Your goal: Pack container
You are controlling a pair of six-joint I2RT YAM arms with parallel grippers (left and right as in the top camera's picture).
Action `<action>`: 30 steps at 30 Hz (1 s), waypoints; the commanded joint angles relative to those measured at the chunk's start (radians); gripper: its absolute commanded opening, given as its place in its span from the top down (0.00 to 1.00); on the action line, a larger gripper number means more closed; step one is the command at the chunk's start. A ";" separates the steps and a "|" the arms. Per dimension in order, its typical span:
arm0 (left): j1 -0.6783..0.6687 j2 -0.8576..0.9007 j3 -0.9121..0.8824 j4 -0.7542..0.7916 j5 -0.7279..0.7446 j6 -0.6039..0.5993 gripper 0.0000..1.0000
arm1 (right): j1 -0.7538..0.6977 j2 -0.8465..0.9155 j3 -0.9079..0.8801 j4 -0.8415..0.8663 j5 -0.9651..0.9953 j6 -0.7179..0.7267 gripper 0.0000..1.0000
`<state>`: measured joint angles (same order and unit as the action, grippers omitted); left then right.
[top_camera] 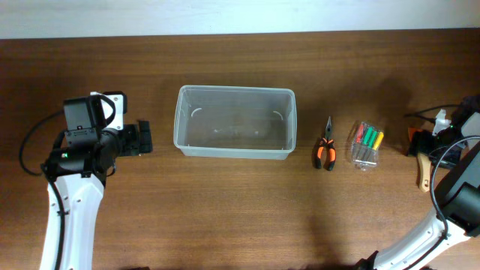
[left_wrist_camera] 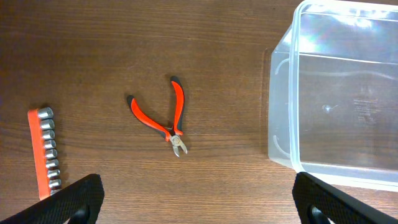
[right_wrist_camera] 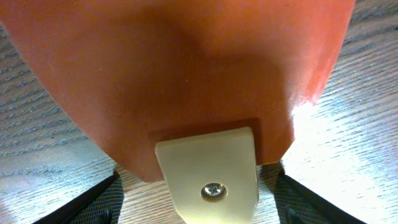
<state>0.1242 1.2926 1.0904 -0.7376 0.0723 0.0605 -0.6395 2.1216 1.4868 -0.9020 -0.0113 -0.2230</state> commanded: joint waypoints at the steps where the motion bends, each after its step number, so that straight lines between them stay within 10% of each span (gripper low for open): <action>1: 0.003 0.004 0.018 0.003 0.014 0.016 0.01 | 0.016 0.079 -0.046 0.000 -0.002 0.014 0.22; 30: 0.003 0.004 0.018 0.003 0.014 0.016 0.01 | 0.016 0.079 -0.046 0.043 -0.004 0.002 0.49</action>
<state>0.1242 1.2926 1.0904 -0.7376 0.0723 0.0608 -0.6338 2.1216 1.4864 -0.8661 -0.0128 -0.2382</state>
